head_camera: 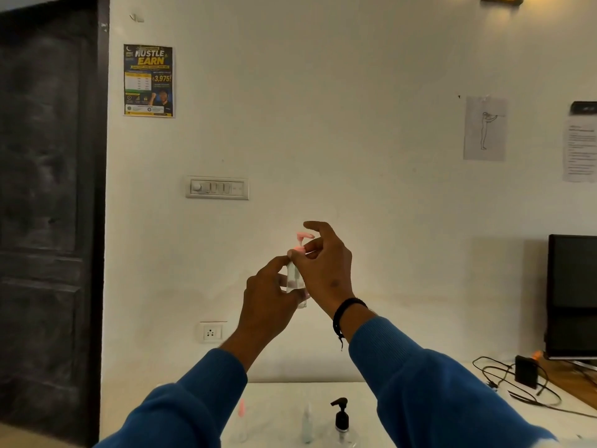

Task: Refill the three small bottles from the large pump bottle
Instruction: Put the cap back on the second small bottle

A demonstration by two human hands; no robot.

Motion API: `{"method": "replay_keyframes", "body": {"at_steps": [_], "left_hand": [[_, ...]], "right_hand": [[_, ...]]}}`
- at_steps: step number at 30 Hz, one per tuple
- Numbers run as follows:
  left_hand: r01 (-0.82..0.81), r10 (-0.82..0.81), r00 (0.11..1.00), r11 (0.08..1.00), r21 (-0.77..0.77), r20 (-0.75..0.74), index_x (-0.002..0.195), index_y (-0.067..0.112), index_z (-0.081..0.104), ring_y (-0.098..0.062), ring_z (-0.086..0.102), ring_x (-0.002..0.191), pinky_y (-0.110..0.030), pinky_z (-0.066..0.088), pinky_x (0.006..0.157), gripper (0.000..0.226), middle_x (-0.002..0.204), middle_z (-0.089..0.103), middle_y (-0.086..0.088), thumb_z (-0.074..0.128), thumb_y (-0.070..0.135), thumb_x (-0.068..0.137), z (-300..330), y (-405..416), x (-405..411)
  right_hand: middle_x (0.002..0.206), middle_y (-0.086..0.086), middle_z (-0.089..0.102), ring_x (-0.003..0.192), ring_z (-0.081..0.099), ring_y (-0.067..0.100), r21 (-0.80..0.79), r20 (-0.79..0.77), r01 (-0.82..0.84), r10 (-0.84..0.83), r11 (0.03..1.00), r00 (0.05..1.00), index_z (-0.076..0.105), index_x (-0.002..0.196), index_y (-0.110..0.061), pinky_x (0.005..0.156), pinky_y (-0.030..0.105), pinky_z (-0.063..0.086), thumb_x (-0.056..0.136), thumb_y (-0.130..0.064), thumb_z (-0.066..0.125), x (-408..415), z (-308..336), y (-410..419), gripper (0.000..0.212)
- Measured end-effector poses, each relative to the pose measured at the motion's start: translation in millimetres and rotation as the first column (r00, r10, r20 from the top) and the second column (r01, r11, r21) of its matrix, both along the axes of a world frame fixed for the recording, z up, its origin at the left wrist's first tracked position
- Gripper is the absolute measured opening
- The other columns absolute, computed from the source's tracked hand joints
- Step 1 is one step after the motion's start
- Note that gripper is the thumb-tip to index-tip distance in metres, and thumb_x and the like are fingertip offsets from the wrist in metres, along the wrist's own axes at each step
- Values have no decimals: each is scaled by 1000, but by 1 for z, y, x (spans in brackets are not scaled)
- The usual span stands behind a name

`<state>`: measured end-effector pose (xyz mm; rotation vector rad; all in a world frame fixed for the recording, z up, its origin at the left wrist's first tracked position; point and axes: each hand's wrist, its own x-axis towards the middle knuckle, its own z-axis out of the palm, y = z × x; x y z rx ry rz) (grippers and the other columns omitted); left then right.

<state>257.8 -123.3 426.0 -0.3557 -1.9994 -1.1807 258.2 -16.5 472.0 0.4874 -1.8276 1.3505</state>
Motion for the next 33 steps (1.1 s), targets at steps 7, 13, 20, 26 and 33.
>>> {"method": "replay_keyframes", "body": {"at_steps": [7, 13, 20, 26, 33], "left_hand": [[25, -25, 1000, 1000, -16, 4, 133, 21, 59, -16, 68, 82, -16, 52, 69, 59, 107, 74, -2, 85, 28, 80, 0, 0, 3], [29, -30, 1000, 1000, -6, -10, 132, 20, 60, -16, 67, 81, -14, 48, 68, 58, 107, 73, -3, 84, 28, 81, 2, 0, 4], [35, -35, 999, 999, -5, 0, 132, 20, 60, -15, 68, 78, -12, 49, 67, 57, 104, 73, -3, 84, 27, 81, -2, -1, 4], [19, -19, 1000, 1000, -4, 4, 130, 23, 61, -8, 64, 73, -8, 44, 63, 55, 91, 65, 11, 84, 26, 81, -3, -2, 3], [35, -35, 999, 999, 2, 0, 133, 20, 59, -11, 66, 75, -11, 48, 66, 57, 103, 72, 2, 84, 26, 81, -3, -1, 3]], "right_hand": [[103, -5, 68, 87, 63, 8, -44, -2, 1, -1, 999, 1000, 68, 123, -22, 79, 13, 53, 92, -14, 73, -1, -3, 0, 32], [100, -10, 66, 80, 63, 0, -50, -22, -7, 6, 999, 1000, 65, 128, -21, 64, -2, 46, 95, -12, 72, -1, -2, -1, 35], [97, -3, 68, 82, 63, 7, -27, -23, 22, -22, 999, 999, 68, 121, -23, 71, 6, 45, 92, -17, 75, -2, -4, -3, 30], [99, -9, 67, 83, 64, 5, -26, -10, -2, 2, 1000, 1000, 67, 123, -21, 71, 5, 51, 94, -9, 72, -1, -5, -4, 32], [102, -2, 66, 80, 62, 3, -18, -16, 26, -26, 1000, 1000, 64, 121, -24, 69, 6, 46, 91, -17, 76, -1, -5, -5, 34]]}}
